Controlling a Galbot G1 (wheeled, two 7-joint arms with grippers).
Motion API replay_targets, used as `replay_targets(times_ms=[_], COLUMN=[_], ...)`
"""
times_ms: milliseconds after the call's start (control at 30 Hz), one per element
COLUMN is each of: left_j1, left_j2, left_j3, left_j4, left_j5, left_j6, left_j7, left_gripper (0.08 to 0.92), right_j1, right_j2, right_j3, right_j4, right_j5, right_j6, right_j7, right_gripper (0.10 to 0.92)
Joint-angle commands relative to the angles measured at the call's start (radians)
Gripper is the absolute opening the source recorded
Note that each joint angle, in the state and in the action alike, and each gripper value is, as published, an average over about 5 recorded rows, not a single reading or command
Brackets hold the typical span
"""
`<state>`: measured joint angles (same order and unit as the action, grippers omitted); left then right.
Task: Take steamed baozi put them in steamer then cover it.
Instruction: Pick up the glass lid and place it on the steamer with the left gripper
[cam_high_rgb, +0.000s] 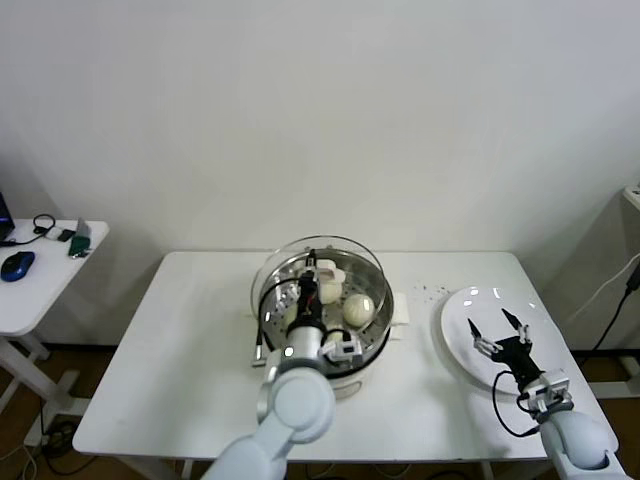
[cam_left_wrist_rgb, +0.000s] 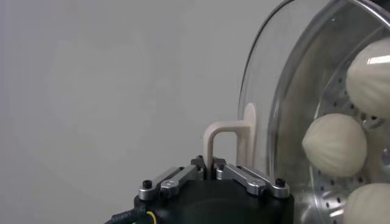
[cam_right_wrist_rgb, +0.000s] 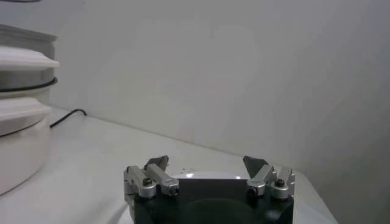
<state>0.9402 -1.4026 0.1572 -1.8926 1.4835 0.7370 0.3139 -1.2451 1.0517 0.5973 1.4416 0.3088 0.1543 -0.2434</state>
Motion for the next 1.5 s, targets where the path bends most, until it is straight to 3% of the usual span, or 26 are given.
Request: replay_targets(times_ms=[33,1500], left_j1=[0.013,0.011], left_j2=[-0.053,-0.041], left_j3=[0.023,0.026], left_j4=[0.056,0.144], left_j5=[0.087,0.065], left_j6=[-0.01,-0.024], left_j7=[0.009,-0.058], left_gripper=[0.147,0.147], right_j1=[0.002,-0.012], right_j2=[0.004,0.025], right_j3=[0.006,0.044], right_j4=[-0.005,-0.012], right_j5=[-0.001,-0.007], right_j6=[0.003,0.017], right_j7=[-0.004,-0.042], right_gripper=[0.823,0.823])
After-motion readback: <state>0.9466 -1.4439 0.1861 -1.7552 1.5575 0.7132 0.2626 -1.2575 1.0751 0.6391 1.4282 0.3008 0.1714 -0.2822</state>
